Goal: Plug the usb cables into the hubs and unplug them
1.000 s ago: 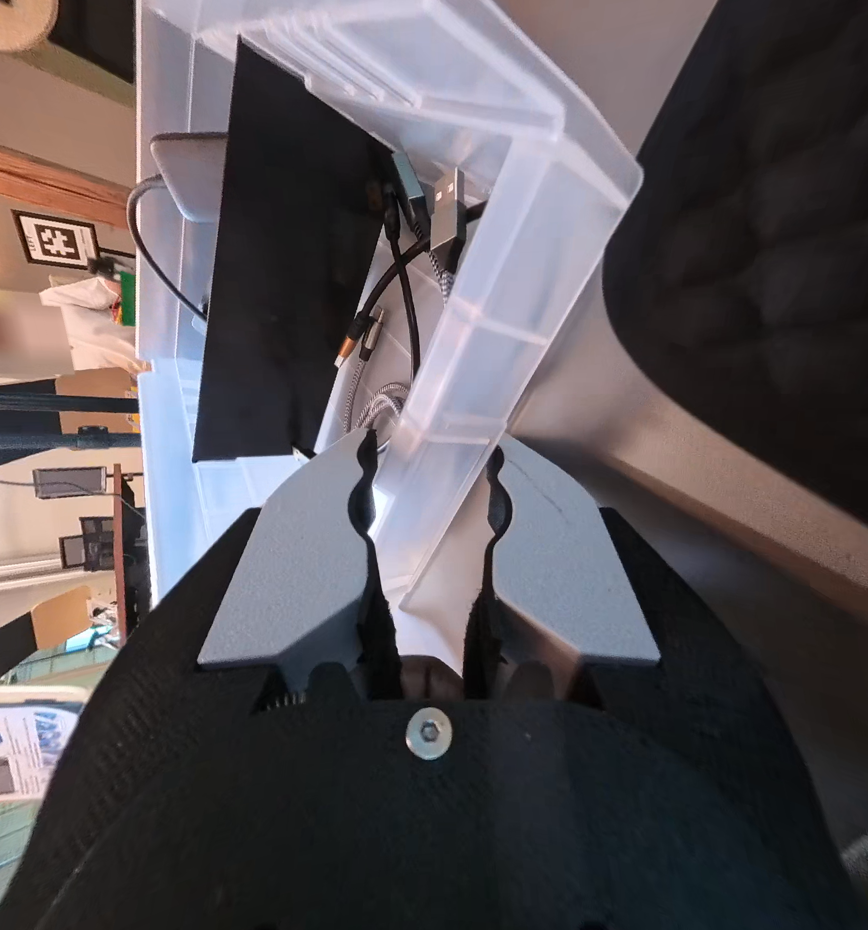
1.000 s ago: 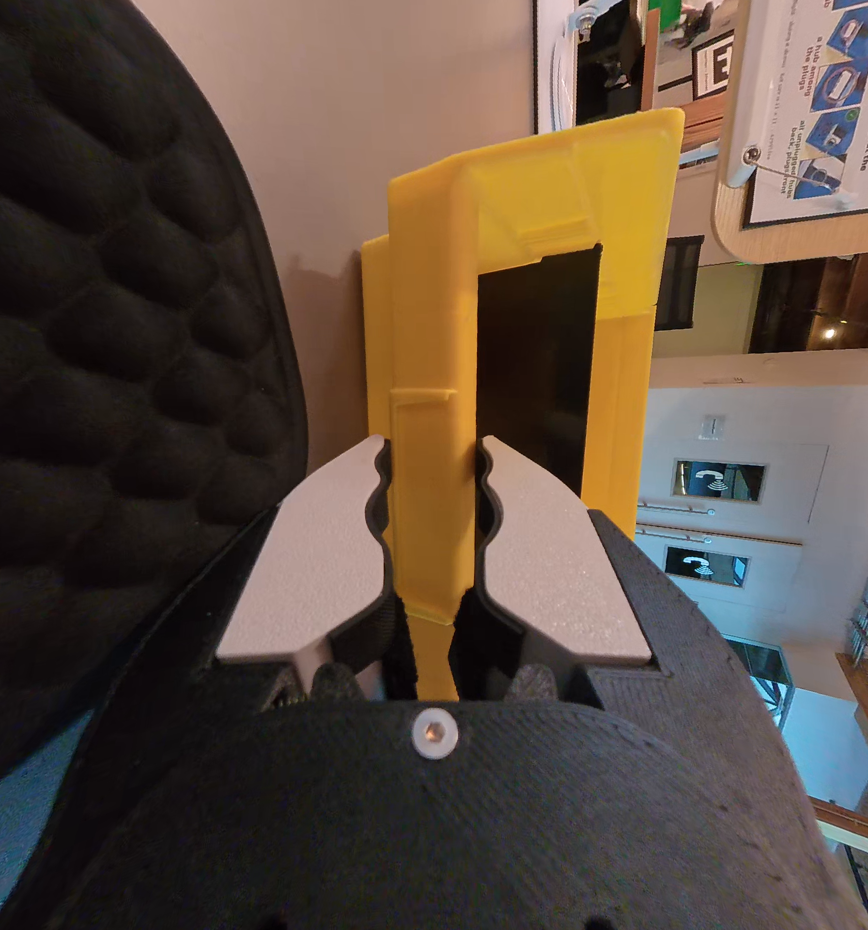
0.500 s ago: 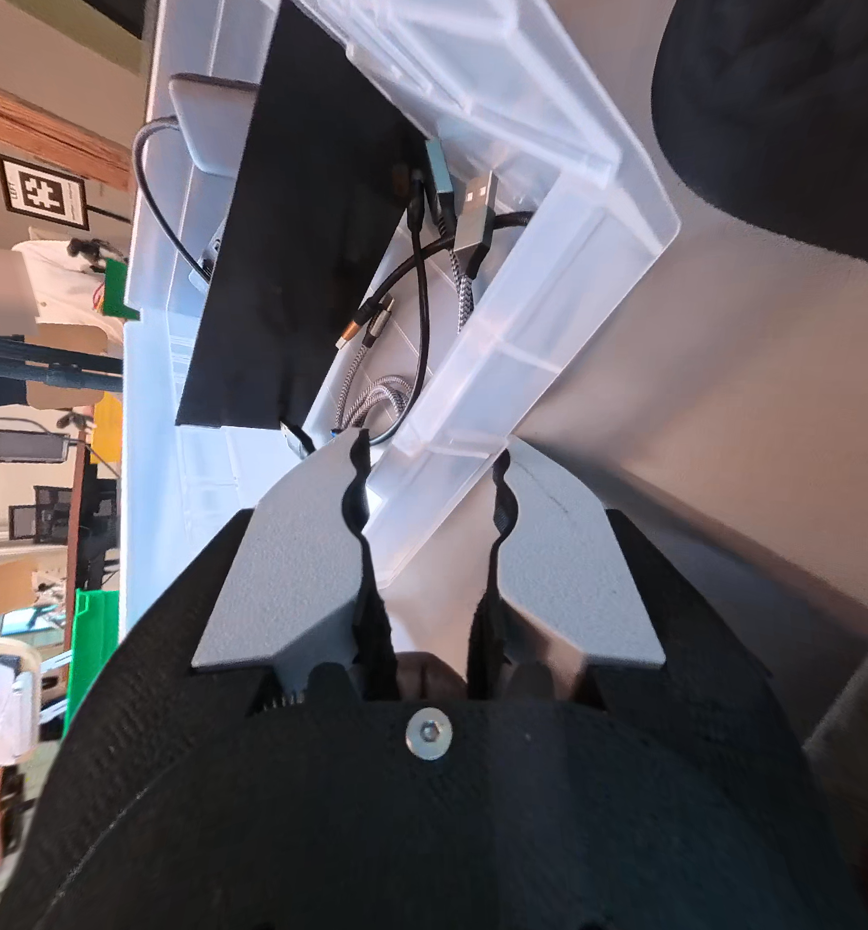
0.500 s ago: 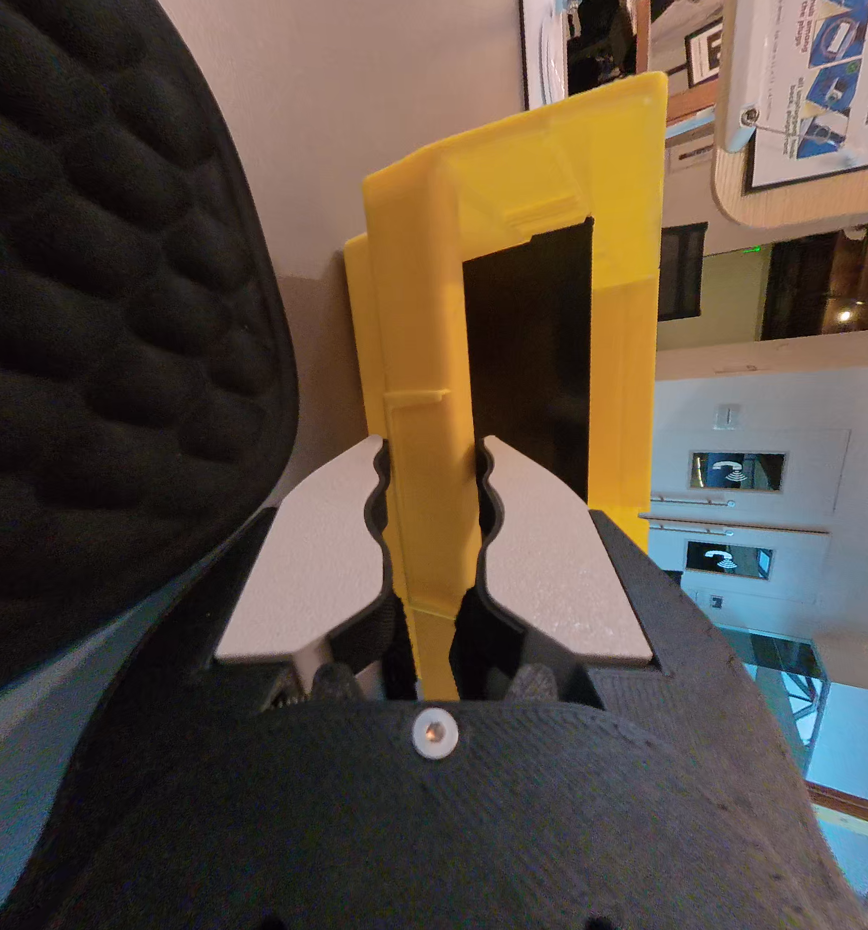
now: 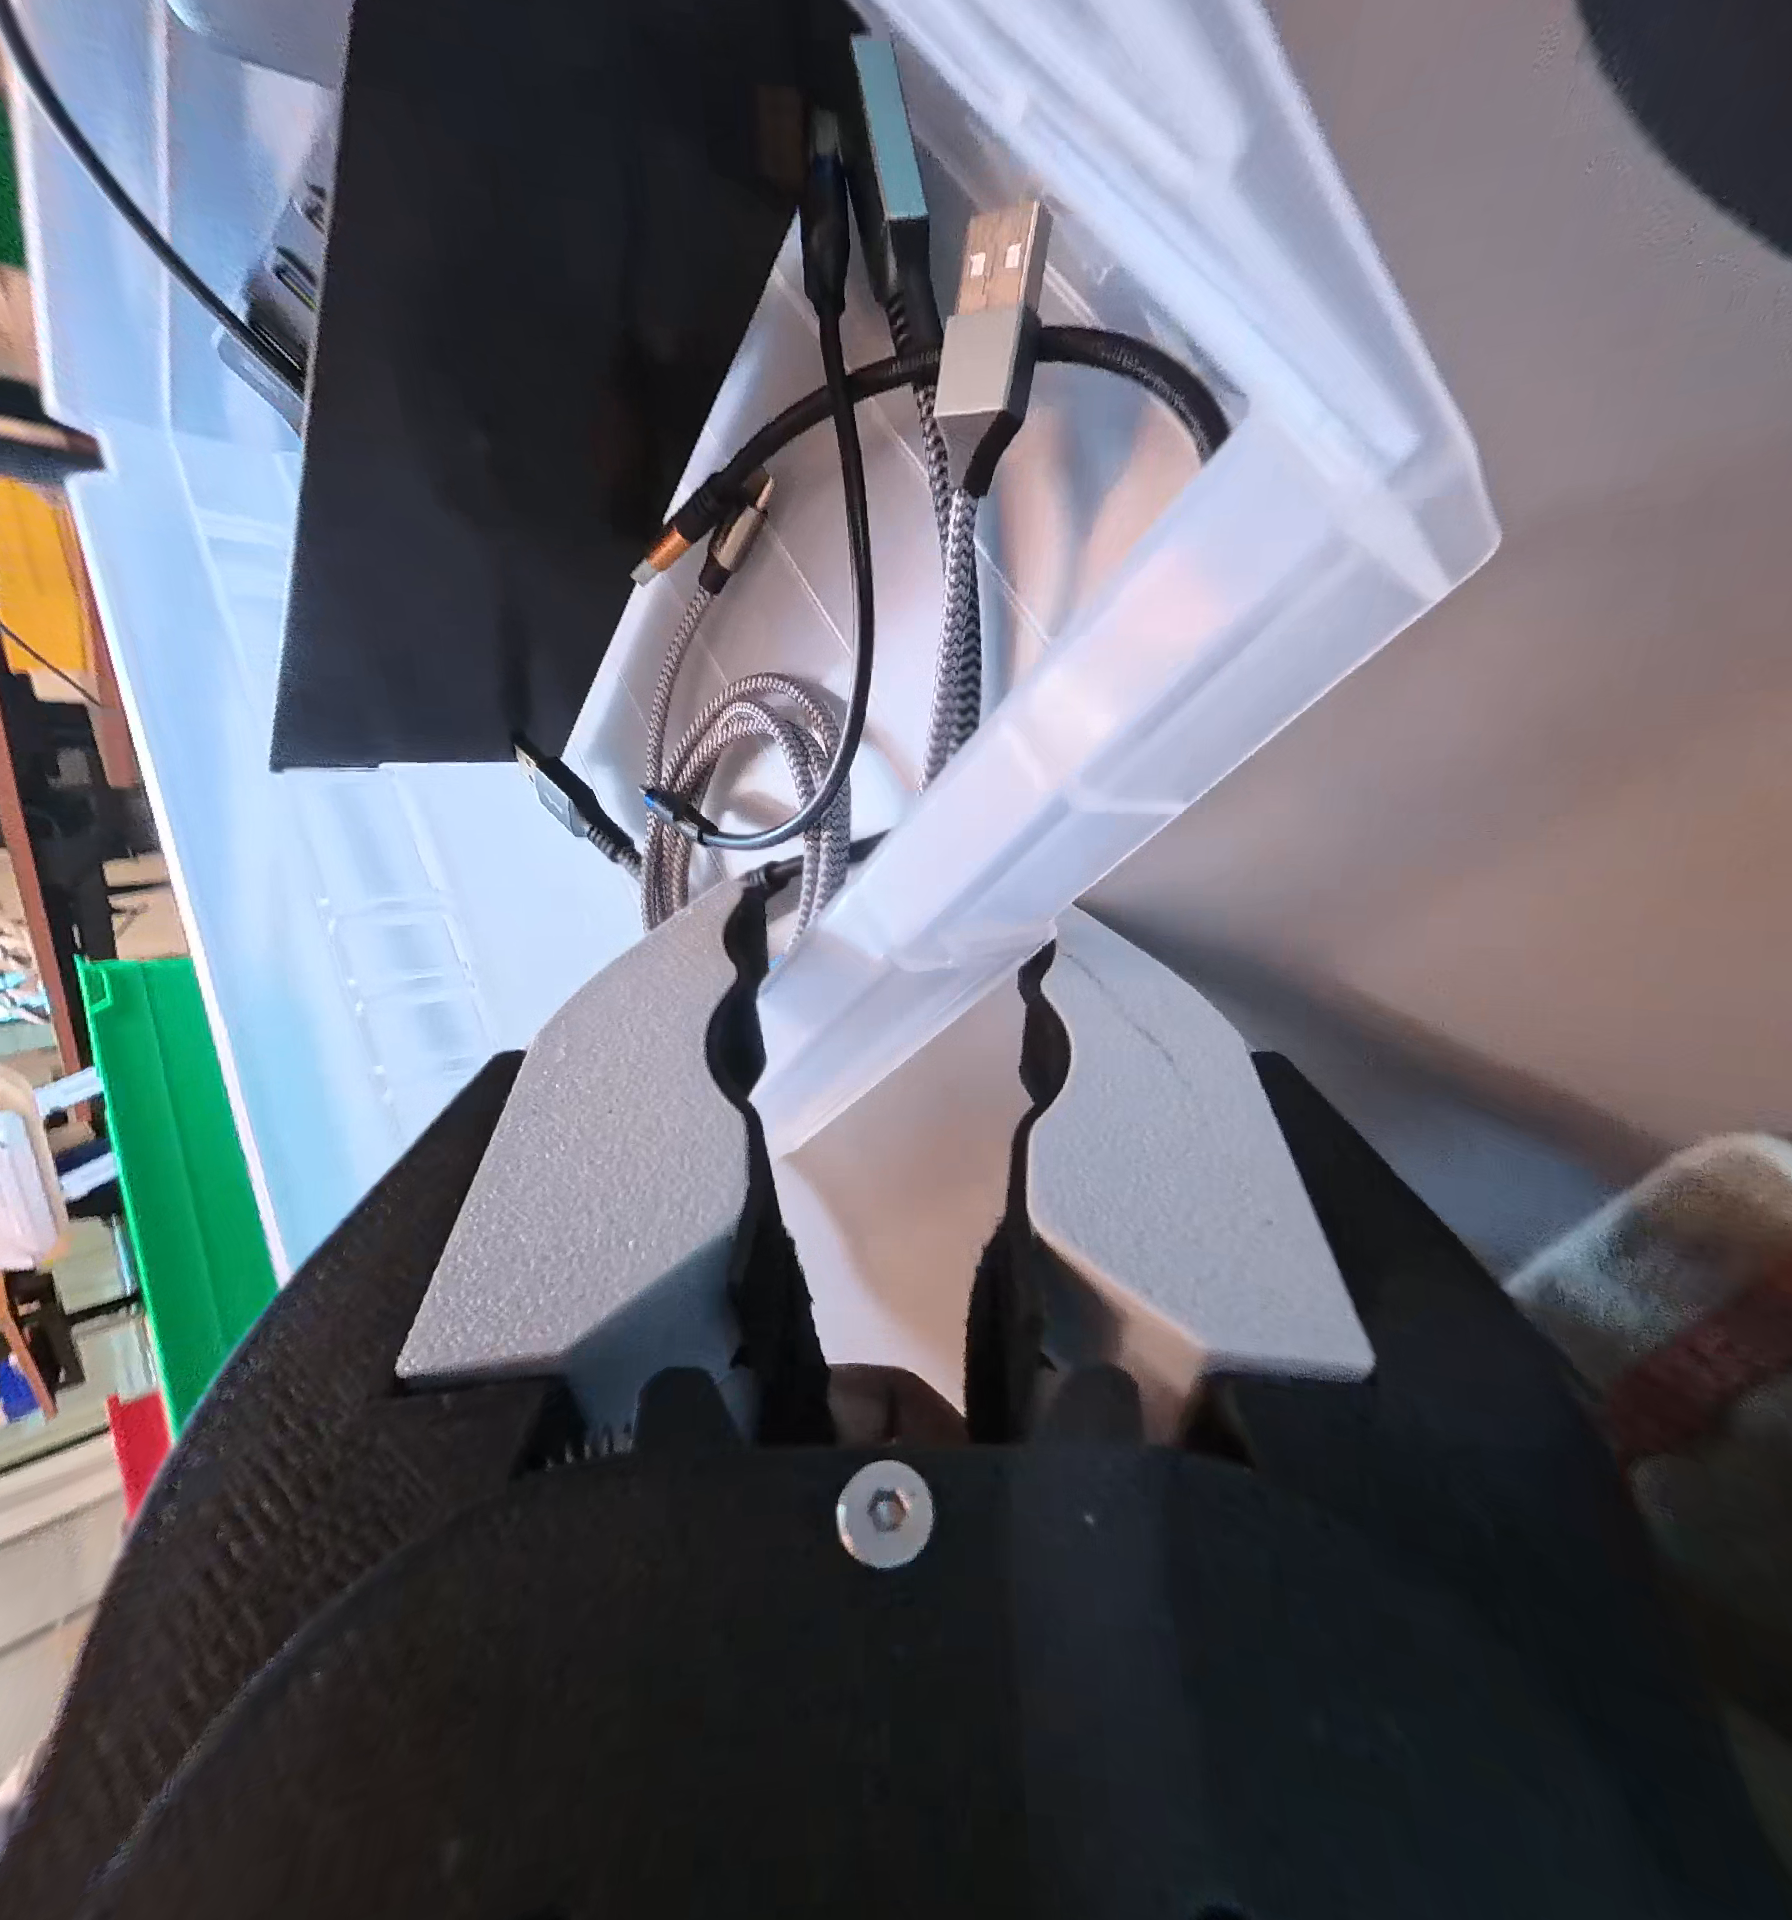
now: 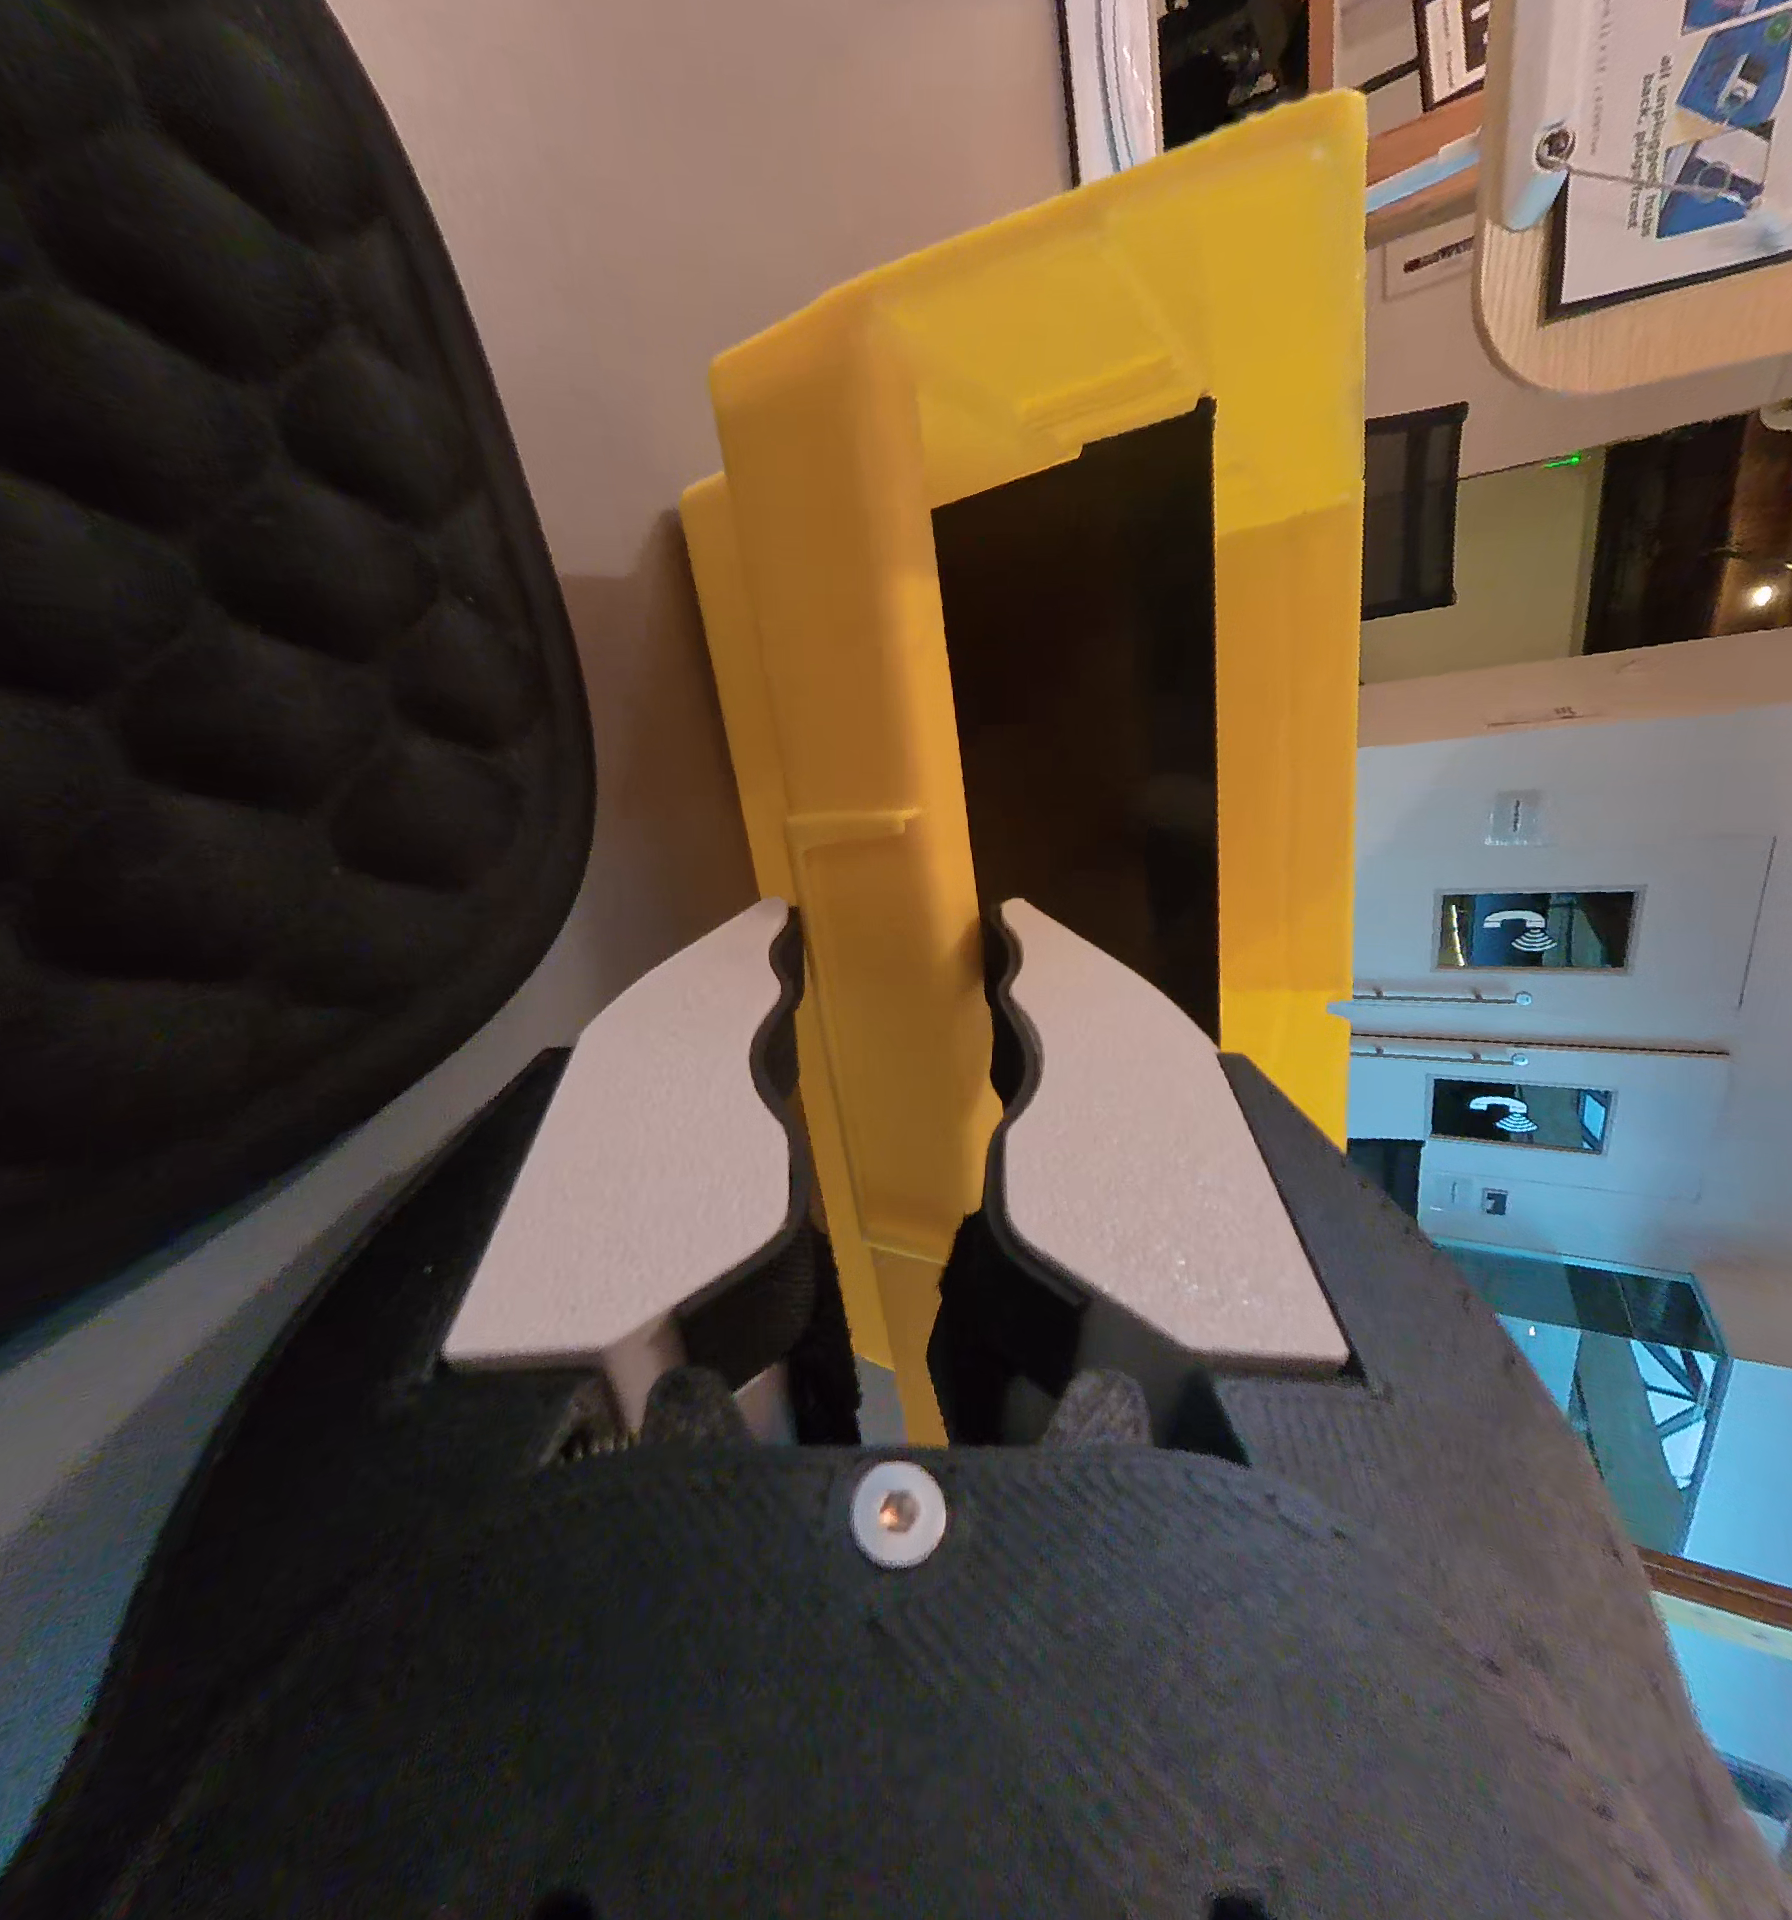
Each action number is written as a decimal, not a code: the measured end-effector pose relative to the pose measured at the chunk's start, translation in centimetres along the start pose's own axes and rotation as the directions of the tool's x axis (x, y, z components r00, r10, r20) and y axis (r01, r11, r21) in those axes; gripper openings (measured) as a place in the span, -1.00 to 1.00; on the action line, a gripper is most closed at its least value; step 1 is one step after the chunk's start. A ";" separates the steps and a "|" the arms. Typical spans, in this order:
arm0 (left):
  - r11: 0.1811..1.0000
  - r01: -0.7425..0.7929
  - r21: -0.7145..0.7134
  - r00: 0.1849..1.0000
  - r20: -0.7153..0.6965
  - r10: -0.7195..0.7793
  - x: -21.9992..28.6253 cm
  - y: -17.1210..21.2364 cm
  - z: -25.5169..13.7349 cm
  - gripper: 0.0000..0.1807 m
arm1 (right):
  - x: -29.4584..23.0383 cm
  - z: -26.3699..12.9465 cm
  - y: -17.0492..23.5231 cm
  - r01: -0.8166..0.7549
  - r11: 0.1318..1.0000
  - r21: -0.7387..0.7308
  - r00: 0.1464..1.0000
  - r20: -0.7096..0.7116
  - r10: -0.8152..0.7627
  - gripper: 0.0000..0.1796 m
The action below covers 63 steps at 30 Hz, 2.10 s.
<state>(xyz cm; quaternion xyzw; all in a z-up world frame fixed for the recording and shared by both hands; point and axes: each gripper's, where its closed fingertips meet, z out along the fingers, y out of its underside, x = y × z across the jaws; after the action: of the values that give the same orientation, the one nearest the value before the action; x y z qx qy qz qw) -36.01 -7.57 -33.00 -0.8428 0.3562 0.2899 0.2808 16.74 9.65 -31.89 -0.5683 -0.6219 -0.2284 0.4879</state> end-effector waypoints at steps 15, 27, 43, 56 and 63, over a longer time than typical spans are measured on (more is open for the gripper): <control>0.976 0.016 -0.218 0.996 -0.084 -0.035 1.7 2.9 -2.4 -0.50 | 0.0 -0.4 0.7 0.005 0.998 -0.067 1.000 -0.016 -0.006 -0.62; 0.945 0.303 0.120 0.922 -0.288 -0.259 3.4 -0.5 -5.4 -0.20 | -0.7 -1.7 -1.0 -0.167 0.979 0.115 0.986 0.048 0.162 -0.43; 0.124 0.960 0.251 0.266 -0.681 -0.682 -16.3 -11.3 -0.2 0.08 | 1.6 -3.8 -5.5 -0.241 0.877 0.415 0.962 -0.017 0.273 -0.44; 0.426 0.900 0.089 0.405 -0.530 -0.745 -12.8 -11.5 7.8 -0.41 | 1.6 -3.6 -4.9 -0.224 0.896 0.384 0.966 -0.037 0.257 -0.46; 0.379 0.880 0.286 0.474 -0.501 -0.724 -15.0 -11.6 5.1 -0.52 | 1.5 -3.4 -4.6 -0.213 0.908 0.360 0.969 -0.044 0.245 -0.47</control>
<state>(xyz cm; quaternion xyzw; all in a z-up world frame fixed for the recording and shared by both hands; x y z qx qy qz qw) -37.25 9.29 -23.02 -0.8323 -0.0049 -0.1196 0.5413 13.81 6.37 -27.95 -0.5301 -0.5597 -0.0793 0.6321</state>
